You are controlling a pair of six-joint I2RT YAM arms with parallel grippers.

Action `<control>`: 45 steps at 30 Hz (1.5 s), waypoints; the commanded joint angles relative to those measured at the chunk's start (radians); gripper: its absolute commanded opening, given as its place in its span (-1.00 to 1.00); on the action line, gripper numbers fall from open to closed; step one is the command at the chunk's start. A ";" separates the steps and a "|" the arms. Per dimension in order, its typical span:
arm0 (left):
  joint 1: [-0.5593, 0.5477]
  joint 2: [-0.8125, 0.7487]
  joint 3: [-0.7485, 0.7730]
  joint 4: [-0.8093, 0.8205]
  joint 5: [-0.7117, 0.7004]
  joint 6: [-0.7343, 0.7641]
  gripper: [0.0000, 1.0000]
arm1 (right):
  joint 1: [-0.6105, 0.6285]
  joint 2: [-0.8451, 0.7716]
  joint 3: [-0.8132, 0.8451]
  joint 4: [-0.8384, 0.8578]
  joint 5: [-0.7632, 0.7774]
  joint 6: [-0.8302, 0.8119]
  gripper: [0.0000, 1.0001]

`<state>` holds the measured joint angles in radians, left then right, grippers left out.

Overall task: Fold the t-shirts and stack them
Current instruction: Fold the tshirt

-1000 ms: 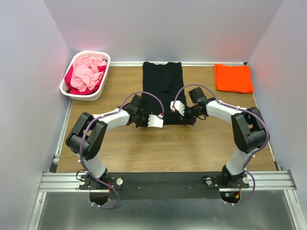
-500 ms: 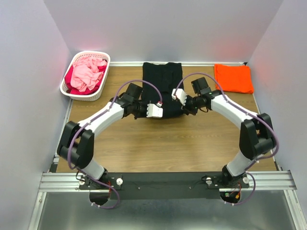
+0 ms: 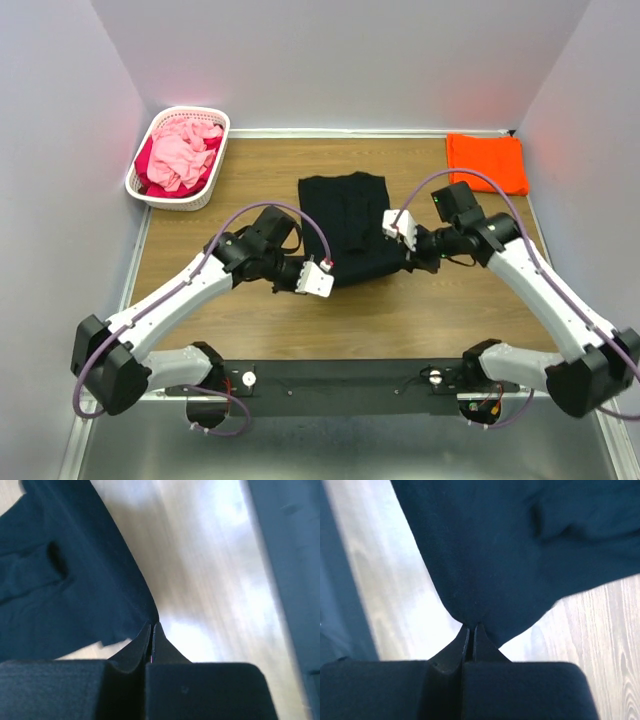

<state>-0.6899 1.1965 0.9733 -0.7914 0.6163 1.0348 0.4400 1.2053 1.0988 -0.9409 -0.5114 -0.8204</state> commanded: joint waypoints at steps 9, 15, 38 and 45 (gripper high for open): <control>0.231 0.309 0.439 -0.207 0.111 0.019 -1.00 | -0.041 0.290 0.267 -0.093 -0.053 -0.080 -0.99; 0.312 0.622 0.686 -0.121 0.085 -0.027 -1.00 | -0.184 0.597 0.453 -0.082 -0.107 -0.140 -0.99; 0.306 0.539 0.177 0.127 0.121 -0.302 -1.00 | -0.087 0.716 0.145 0.093 -0.200 0.012 -0.97; 0.276 0.323 0.094 0.155 0.145 -0.197 -0.19 | -0.089 0.522 0.097 0.041 -0.294 0.191 0.18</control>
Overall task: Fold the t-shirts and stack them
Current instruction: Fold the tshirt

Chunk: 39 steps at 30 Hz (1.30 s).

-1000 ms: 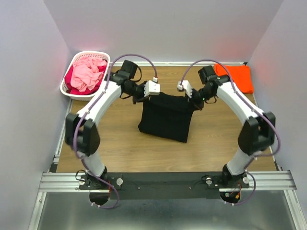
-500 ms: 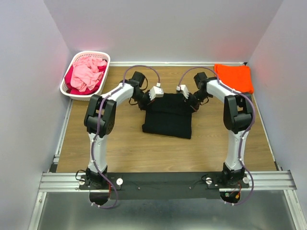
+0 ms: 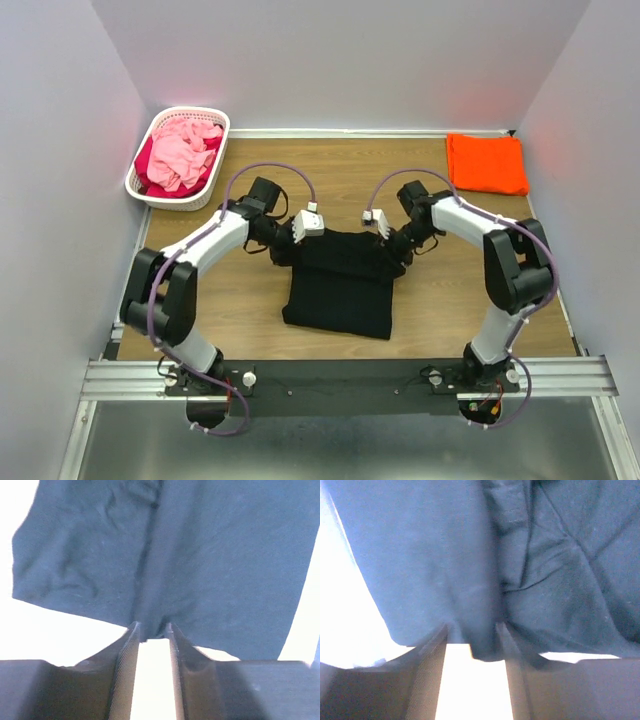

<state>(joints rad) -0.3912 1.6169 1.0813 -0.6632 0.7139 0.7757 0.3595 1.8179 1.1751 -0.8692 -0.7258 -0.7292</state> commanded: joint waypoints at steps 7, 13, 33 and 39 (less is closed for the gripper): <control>-0.216 -0.189 -0.063 0.239 -0.071 0.109 0.11 | -0.054 -0.011 0.265 -0.024 -0.208 0.310 0.29; -0.298 -0.060 -0.021 0.330 -0.182 0.157 0.10 | -0.056 0.171 0.372 0.028 -0.256 0.422 -0.14; -0.344 0.166 0.035 0.295 -0.220 0.226 -0.44 | -0.014 0.452 0.402 0.199 -0.311 0.587 -0.21; -0.362 0.134 0.068 0.274 -0.249 0.185 -1.00 | -0.013 0.529 0.376 0.211 -0.314 0.570 -0.24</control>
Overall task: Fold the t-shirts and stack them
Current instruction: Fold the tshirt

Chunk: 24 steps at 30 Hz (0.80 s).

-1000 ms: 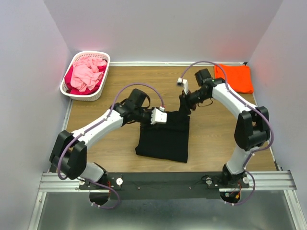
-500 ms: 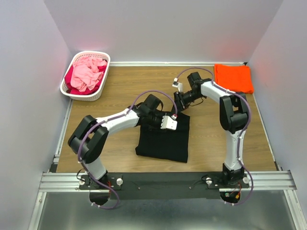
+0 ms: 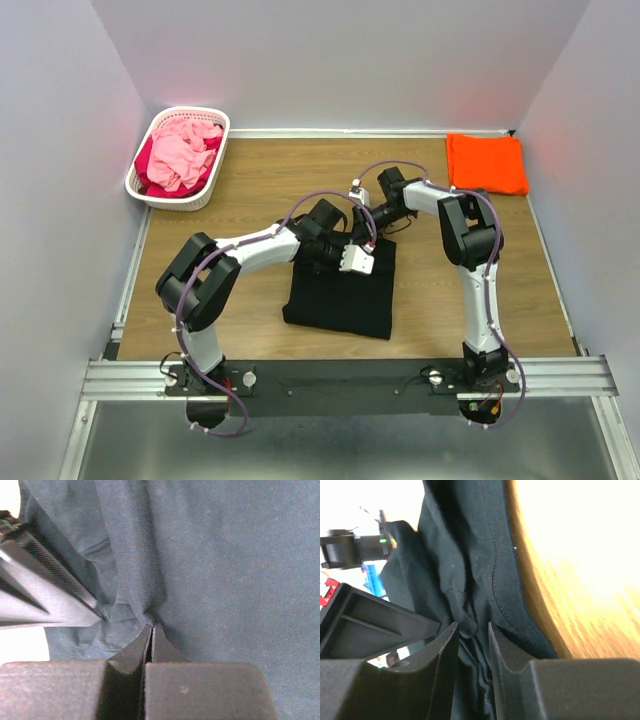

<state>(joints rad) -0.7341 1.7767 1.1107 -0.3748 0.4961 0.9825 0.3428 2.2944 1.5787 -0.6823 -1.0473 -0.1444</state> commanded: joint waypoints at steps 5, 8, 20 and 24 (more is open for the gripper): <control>-0.024 -0.077 0.077 -0.009 -0.088 -0.048 -1.00 | 0.004 0.068 -0.062 0.024 -0.011 -0.047 -0.27; -0.024 -0.085 0.109 0.002 -0.113 -0.039 -1.00 | 0.004 0.071 -0.085 0.024 -0.022 -0.063 -0.28; 0.007 -0.016 0.233 0.079 -0.192 0.013 -1.00 | 0.005 0.068 -0.131 0.021 -0.056 -0.104 -0.28; 0.033 0.019 0.251 0.103 -0.209 0.025 -1.00 | 0.005 0.057 -0.132 0.020 -0.043 -0.110 -0.28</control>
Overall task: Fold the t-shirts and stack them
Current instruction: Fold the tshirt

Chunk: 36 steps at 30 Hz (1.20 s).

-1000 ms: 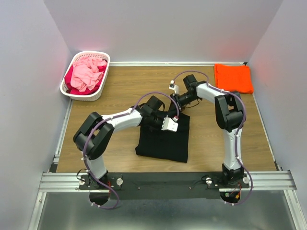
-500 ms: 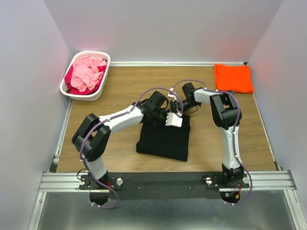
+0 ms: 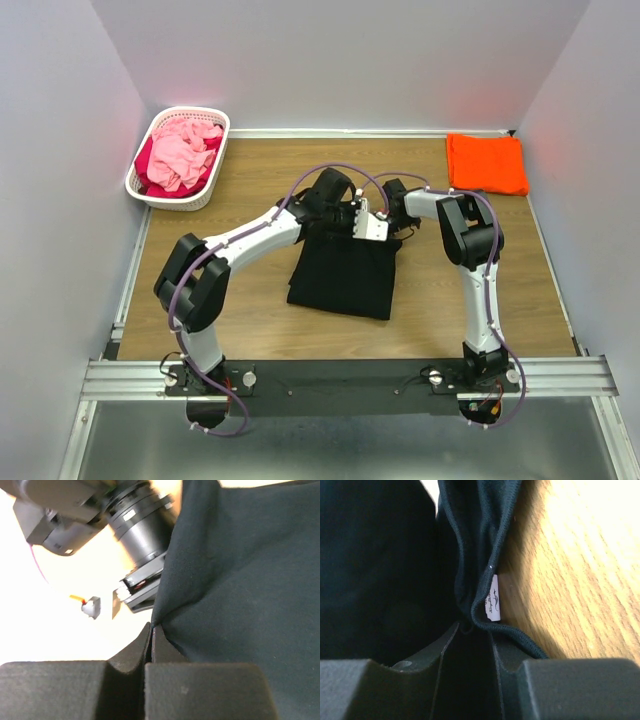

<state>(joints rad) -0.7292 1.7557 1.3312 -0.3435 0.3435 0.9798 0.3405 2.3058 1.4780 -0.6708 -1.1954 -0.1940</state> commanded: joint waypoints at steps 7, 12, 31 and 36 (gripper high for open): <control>0.031 0.007 -0.036 0.116 -0.020 0.036 -1.00 | 0.008 -0.037 0.051 -0.003 0.200 -0.048 -0.28; 0.030 -0.077 -0.118 0.169 -0.003 0.034 -1.00 | 0.008 -0.101 0.122 -0.036 0.341 -0.067 -0.23; -0.030 -0.164 -0.221 0.228 -0.006 0.092 -1.00 | 0.008 0.072 0.300 -0.090 0.344 -0.128 -0.31; -0.029 -0.134 -0.204 0.258 -0.026 0.094 -1.00 | 0.011 0.104 0.233 -0.093 0.297 -0.162 -0.34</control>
<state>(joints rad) -0.7532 1.6070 1.1049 -0.1425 0.3317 1.0588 0.3428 2.3455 1.7752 -0.7338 -0.8955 -0.3023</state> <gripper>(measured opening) 0.009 0.334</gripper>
